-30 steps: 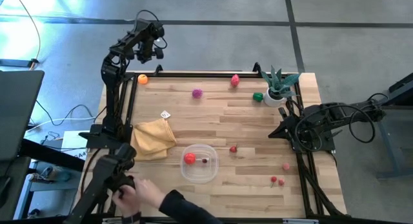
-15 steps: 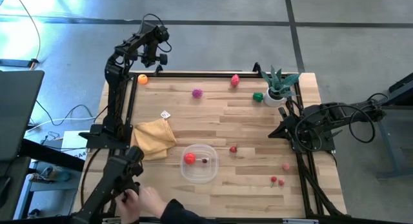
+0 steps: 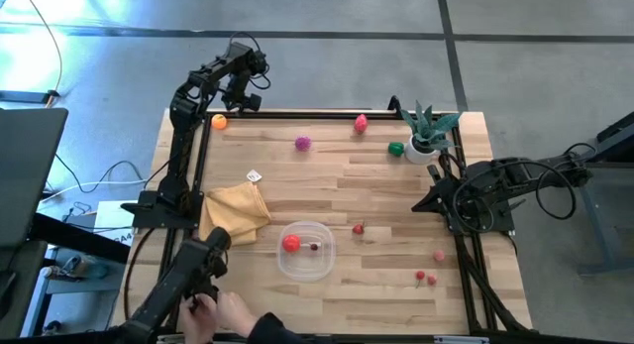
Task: Pick and placing Produce into tupperware
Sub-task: Put the orange into the transparent bin
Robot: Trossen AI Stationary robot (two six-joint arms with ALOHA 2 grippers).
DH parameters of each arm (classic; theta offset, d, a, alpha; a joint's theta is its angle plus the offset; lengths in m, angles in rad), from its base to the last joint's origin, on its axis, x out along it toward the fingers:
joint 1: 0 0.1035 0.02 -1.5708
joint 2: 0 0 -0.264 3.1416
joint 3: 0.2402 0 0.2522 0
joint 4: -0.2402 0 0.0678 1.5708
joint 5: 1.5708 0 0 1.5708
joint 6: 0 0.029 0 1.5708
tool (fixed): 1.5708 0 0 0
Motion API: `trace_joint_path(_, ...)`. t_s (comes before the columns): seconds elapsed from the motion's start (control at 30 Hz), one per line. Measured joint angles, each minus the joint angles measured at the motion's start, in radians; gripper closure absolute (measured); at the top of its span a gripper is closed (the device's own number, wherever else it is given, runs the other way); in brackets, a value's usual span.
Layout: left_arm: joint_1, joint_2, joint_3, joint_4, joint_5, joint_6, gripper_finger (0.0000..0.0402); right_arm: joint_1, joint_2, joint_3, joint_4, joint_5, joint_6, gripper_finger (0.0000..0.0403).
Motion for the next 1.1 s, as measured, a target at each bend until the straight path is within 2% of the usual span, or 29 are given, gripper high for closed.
trace_joint_path(0.37, -0.038, 0.000, -0.057, -0.001, 0.012, 0.044, 0.0401, 0.000, 0.000, 0.000, 0.000, 0.000, 0.000, 0.0402)
trace_joint_path(0.5, -0.036, 0.000, -0.107, -0.001, 0.081, 0.000, 0.0401, 0.000, 0.000, 0.000, 0.000, 0.000, 0.000, 0.0402)
trace_joint_path(0.77, -0.036, -0.002, -0.119, 0.000, 0.074, -0.069, 0.0402, 0.000, 0.000, 0.000, 0.000, 0.000, 0.002, 0.0402)
trace_joint_path(1.1, 0.000, -0.002, -0.127, 0.000, 0.136, -0.145, 0.0402, 0.000, 0.000, 0.000, 0.000, 0.000, 0.002, 0.0402)
